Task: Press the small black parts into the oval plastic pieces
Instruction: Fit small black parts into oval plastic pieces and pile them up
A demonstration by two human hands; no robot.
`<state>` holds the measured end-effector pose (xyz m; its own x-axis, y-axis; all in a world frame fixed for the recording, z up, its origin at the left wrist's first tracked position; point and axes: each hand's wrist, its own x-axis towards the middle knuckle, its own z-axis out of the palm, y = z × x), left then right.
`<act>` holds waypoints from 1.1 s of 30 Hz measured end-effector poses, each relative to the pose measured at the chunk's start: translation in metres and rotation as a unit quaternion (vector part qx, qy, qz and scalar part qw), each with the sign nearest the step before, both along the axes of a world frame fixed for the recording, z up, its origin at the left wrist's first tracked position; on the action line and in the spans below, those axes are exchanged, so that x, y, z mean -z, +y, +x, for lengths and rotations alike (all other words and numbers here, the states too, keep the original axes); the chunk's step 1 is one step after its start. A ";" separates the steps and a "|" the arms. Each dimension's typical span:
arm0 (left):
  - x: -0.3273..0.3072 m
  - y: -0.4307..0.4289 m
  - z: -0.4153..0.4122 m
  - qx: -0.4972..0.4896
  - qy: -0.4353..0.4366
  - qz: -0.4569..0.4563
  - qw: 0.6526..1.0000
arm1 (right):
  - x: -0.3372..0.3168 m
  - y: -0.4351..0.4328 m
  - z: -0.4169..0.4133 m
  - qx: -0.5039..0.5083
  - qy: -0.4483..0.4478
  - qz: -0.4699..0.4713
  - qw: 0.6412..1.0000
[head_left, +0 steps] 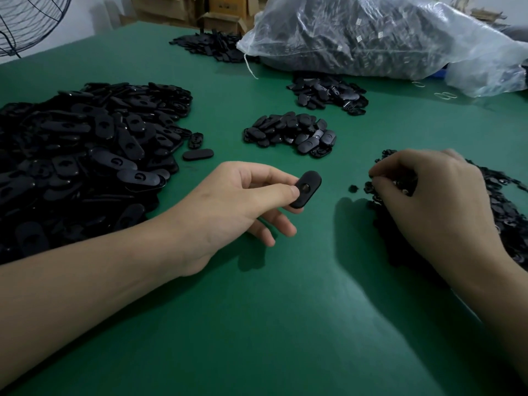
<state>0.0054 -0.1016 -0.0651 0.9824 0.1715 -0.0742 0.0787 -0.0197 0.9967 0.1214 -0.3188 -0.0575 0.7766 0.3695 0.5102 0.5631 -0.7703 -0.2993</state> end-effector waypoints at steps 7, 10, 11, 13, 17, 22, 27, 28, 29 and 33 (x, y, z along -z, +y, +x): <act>-0.001 0.000 -0.001 0.018 0.005 0.022 1.000 | 0.002 0.012 -0.006 0.041 0.015 -0.144 0.989; -0.001 -0.001 -0.001 0.021 0.004 0.026 0.999 | 0.002 0.013 -0.007 0.030 0.016 -0.140 0.990; -0.001 -0.001 -0.001 0.022 0.004 0.027 0.999 | 0.002 0.012 -0.007 0.026 0.016 -0.136 0.990; -0.001 -0.001 -0.001 0.022 0.003 0.028 0.999 | 0.001 0.012 -0.008 0.016 0.019 -0.132 0.991; 0.001 -0.001 0.000 0.014 -0.004 0.013 1.000 | -0.001 0.012 -0.008 -0.027 0.020 -0.110 0.993; 0.003 0.000 0.000 0.010 -0.024 -0.017 1.000 | -0.004 0.012 -0.019 -0.109 0.048 0.077 0.990; 0.007 0.000 0.000 0.011 -0.047 -0.010 0.999 | -0.005 0.018 -0.037 -0.191 0.166 0.214 0.943; 0.008 0.000 0.001 0.009 -0.051 -0.009 0.999 | -0.004 0.020 -0.040 -0.208 0.192 0.232 0.931; 0.008 0.000 0.000 0.008 -0.054 -0.010 0.998 | -0.004 0.021 -0.041 -0.222 0.217 0.247 0.918; 0.007 0.000 -0.001 0.008 -0.050 -0.007 0.999 | -0.002 0.024 -0.043 -0.250 0.291 0.292 0.876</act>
<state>0.0047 -0.1015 -0.0716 0.9875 0.1557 0.0229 -0.0223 -0.0055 0.9997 0.0788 -0.2945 -0.0550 0.7836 0.5462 0.2959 0.4070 -0.0914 -0.9089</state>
